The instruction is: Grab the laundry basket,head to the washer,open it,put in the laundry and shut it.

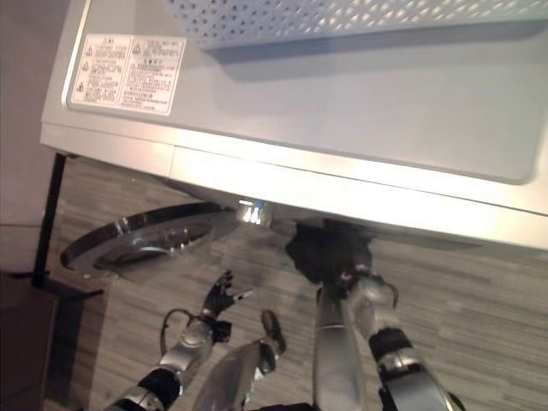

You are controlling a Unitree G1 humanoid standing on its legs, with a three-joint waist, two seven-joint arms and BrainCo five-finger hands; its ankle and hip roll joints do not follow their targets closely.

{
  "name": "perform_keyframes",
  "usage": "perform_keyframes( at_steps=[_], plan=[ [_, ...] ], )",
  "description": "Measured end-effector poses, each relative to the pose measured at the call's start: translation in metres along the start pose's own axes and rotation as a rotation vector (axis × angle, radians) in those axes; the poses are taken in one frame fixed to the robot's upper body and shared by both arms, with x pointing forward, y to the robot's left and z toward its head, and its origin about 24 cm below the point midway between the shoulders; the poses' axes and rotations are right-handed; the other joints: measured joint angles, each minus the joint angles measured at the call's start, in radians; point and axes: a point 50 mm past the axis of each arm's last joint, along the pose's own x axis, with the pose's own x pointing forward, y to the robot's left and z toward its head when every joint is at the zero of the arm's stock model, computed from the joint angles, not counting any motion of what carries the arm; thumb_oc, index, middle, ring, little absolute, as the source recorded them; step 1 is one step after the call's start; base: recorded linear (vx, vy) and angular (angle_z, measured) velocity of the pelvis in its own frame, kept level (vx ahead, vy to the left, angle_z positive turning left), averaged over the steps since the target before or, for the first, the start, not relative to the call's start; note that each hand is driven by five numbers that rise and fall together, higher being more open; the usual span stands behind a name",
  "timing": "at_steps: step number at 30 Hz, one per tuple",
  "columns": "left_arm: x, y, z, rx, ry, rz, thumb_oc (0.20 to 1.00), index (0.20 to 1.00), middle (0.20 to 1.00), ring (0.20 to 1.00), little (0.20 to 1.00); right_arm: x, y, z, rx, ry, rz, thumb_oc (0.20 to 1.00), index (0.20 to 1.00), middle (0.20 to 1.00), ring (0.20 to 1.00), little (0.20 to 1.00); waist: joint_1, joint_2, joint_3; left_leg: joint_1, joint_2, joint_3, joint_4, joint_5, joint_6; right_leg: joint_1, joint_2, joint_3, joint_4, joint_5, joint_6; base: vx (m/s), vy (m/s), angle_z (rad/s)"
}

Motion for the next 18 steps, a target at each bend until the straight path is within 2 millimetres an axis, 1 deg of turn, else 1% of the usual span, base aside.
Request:
perform_keyframes(
  at_steps=[2,3,4,5,7,8,12,14,15,16,17,18],
  plan=[
    [0.0,-0.001,0.002,-0.02,-0.003,0.004,1.0,1.0,1.0,1.0,1.0,0.008,0.001,-0.001,0.055,0.019,-0.048,0.2,0.2,0.2,0.2,0.2,0.01,0.011,0.003,-0.02,-0.013,-0.024,0.001,0.004,0.005,0.0,-0.021,-0.005,-0.014,0.005,0.009,-0.01,0.012,0.27],
    [0.001,-0.003,0.005,-0.017,-0.017,-0.008,1.0,1.0,1.0,1.0,1.0,0.013,0.003,0.006,0.091,0.015,-0.073,0.2,0.2,0.2,0.2,0.2,0.021,0.019,0.005,-0.034,-0.024,-0.034,0.001,0.012,0.013,-0.004,-0.034,-0.008,-0.028,0.012,0.017,0.0,0.016,0.47],
    [0.001,-0.004,0.006,-0.008,-0.021,-0.017,1.0,1.0,1.0,1.0,1.0,0.023,0.01,0.023,0.167,-0.01,-0.096,0.2,0.2,0.2,0.2,0.2,0.047,0.024,0.005,-0.068,-0.041,-0.048,0.004,0.018,0.02,-0.024,-0.056,-0.011,-0.041,0.025,0.025,0.0,0.014,0.38],
    [0.001,-0.004,0.004,0.0,-0.014,-0.02,1.0,1.0,1.0,1.0,1.0,0.028,0.013,0.032,0.223,-0.024,-0.111,0.2,0.2,0.2,0.2,0.2,0.063,0.025,0.005,-0.08,-0.048,-0.052,0.002,0.022,0.024,-0.028,-0.064,-0.015,-0.054,0.035,0.026,-0.02,0.007,0.3],
    [0.0,-0.006,0.003,0.012,-0.011,-0.032,1.0,1.0,1.0,1.0,1.0,0.033,0.018,0.047,0.276,-0.051,-0.12,0.2,0.2,0.2,0.2,0.2,0.083,0.025,0.004,-0.094,-0.054,-0.059,0.001,0.028,0.026,-0.032,-0.074,-0.02,-0.067,0.049,0.028,-0.02,0.004,0.2],
    [0.0,-0.008,0.002,0.019,-0.009,-0.041,1.0,1.0,1.0,1.0,1.0,0.035,0.022,0.058,0.306,-0.087,-0.11,0.2,0.2,0.2,0.2,0.2,0.093,0.026,0.004,-0.104,-0.06,-0.075,0.002,0.032,0.028,-0.034,-0.088,-0.031,-0.066,0.049,0.028,-0.02,0.015,0.25],
    [0.0,-0.011,0.001,0.035,-0.004,-0.056,1.0,1.0,1.0,1.0,1.0,0.038,0.031,0.072,0.366,-0.13,-0.095,0.2,0.2,0.2,0.2,0.2,0.106,0.026,0.004,-0.12,-0.07,-0.102,0.002,0.037,0.03,-0.034,-0.108,-0.052,-0.067,0.048,0.029,-0.01,0.005,0.21],
    [0.0,-0.012,0.003,0.034,-0.009,-0.058,1.0,1.0,1.0,1.0,1.0,0.038,0.027,0.081,0.418,-0.163,-0.108,0.2,0.2,0.2,0.2,0.2,0.119,0.026,0.004,-0.126,-0.071,-0.108,0.002,0.04,0.03,-0.037,-0.112,-0.057,-0.068,0.048,0.029,0.0,0.02,0.14],
    [0.0,-0.012,0.002,0.036,-0.008,-0.058,1.0,1.0,1.0,1.0,1.0,0.037,0.029,0.082,0.427,-0.173,-0.108,0.2,0.2,0.2,0.2,0.2,0.119,0.026,0.004,-0.129,-0.072,-0.111,0.003,0.04,0.03,-0.038,-0.113,-0.059,-0.068,0.048,0.029,-0.01,0.027,0.09],
    [-0.001,-0.011,0.002,0.036,-0.006,-0.057,1.0,1.0,1.0,1.0,1.0,0.037,0.029,0.088,0.433,-0.202,-0.111,0.2,0.2,0.2,0.2,0.2,0.121,0.027,0.003,-0.136,-0.073,-0.115,0.004,0.041,0.03,-0.041,-0.116,-0.063,-0.069,0.048,0.029,0.0,0.04,0.16],
    [-0.001,-0.012,0.002,0.035,-0.006,-0.059,1.0,1.0,1.0,1.0,1.0,0.032,0.037,0.107,0.468,-0.294,-0.073,0.2,0.2,0.2,0.2,0.2,0.115,0.028,0.003,-0.16,-0.084,-0.123,0.004,0.048,0.034,-0.061,-0.127,-0.064,-0.07,0.051,0.033,-0.03,0.023,0.19],
    [-0.001,-0.012,0.002,0.033,-0.009,-0.06,1.0,1.0,1.0,1.0,1.0,0.028,0.041,0.12,0.487,-0.353,-0.046,0.2,0.2,0.2,0.2,0.2,0.114,0.028,0.003,-0.177,-0.088,-0.125,0.008,0.05,0.035,-0.074,-0.132,-0.064,-0.07,0.054,0.036,0.0,0.024,0.18]
  ],
)
